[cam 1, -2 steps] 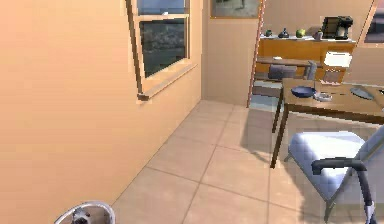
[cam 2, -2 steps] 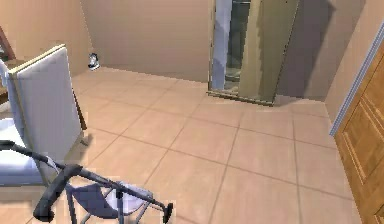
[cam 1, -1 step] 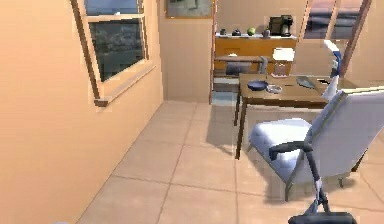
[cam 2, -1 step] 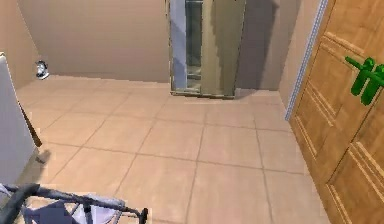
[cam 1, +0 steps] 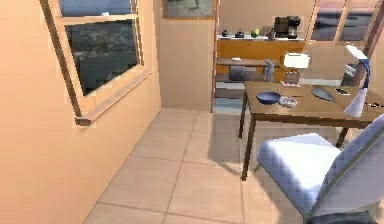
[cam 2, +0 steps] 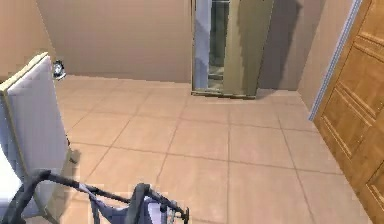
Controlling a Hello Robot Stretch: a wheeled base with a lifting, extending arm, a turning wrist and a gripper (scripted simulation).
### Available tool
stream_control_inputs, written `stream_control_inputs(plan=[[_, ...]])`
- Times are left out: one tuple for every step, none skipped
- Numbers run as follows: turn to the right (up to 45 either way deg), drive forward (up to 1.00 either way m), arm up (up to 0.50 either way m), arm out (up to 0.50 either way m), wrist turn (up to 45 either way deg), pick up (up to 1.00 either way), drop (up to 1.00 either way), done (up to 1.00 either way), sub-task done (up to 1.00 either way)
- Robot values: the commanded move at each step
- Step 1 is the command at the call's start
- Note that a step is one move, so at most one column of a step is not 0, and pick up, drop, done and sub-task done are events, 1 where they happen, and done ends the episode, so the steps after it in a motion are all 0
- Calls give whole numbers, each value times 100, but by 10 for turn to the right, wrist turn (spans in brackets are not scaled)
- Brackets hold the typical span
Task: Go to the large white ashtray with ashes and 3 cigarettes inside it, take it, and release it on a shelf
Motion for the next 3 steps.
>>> stream_control_inputs(plan=[[90,0,0,0,0,0,0,0,0],[0,45,0,0,0,0,0,0,0],[270,0,0,0,0,0,0,0,0]])
